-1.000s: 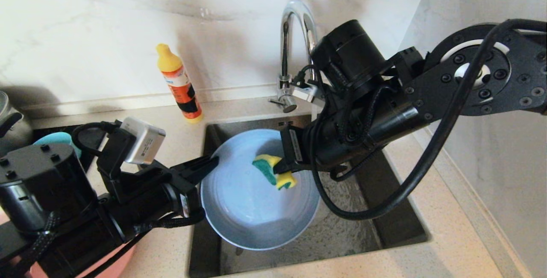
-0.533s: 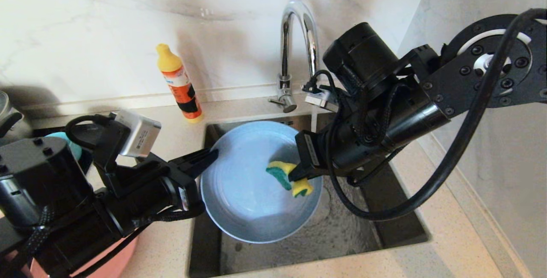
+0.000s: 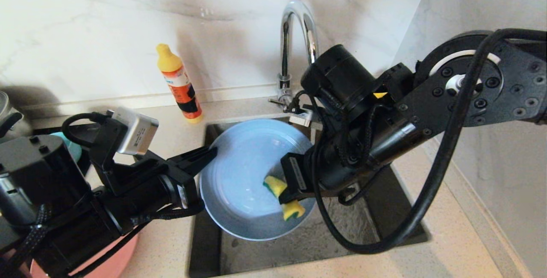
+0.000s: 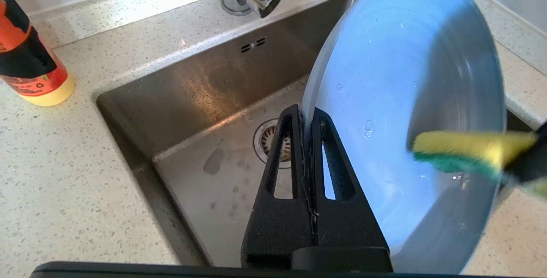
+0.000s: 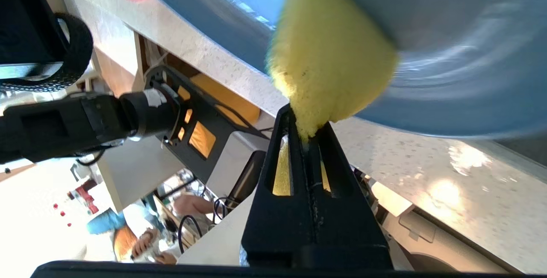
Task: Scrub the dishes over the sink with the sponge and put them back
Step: Wipe the plate
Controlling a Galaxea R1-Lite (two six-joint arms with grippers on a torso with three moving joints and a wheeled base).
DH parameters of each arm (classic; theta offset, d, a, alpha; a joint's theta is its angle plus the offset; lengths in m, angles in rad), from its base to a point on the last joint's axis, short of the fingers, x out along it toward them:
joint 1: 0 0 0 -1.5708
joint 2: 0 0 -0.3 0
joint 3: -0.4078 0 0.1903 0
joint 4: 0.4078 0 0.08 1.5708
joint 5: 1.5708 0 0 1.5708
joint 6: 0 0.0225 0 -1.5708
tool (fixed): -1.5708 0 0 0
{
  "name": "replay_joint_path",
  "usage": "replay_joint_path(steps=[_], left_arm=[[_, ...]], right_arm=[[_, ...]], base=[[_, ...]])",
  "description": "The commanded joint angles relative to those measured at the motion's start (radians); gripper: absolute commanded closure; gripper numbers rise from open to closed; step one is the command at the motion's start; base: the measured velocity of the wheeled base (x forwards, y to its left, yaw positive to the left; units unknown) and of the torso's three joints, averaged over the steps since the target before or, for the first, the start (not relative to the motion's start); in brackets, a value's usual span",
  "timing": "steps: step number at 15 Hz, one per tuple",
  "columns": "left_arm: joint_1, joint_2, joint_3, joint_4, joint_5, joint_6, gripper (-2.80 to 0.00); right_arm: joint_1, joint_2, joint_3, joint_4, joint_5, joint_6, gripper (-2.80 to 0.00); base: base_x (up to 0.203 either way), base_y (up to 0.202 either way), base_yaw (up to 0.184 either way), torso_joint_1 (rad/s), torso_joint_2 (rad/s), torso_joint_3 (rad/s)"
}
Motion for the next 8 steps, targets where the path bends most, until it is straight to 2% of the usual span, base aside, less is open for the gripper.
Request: replay_joint_path(steps=[1,8], left_arm=[[0.0,0.004,-0.002,-0.006,0.0,0.0,0.0],[0.0,0.011,0.007,-0.005,0.0,0.002,0.0]], right_arm=[[0.028,0.028,-0.006,0.002,0.001,0.003,0.0],[0.071,0.041,-0.009,-0.095,-0.002,0.01,0.0]], base=[[0.0,0.0,0.0,0.0,0.0,0.0],[0.0,0.0,0.0,0.0,0.0,0.0]])
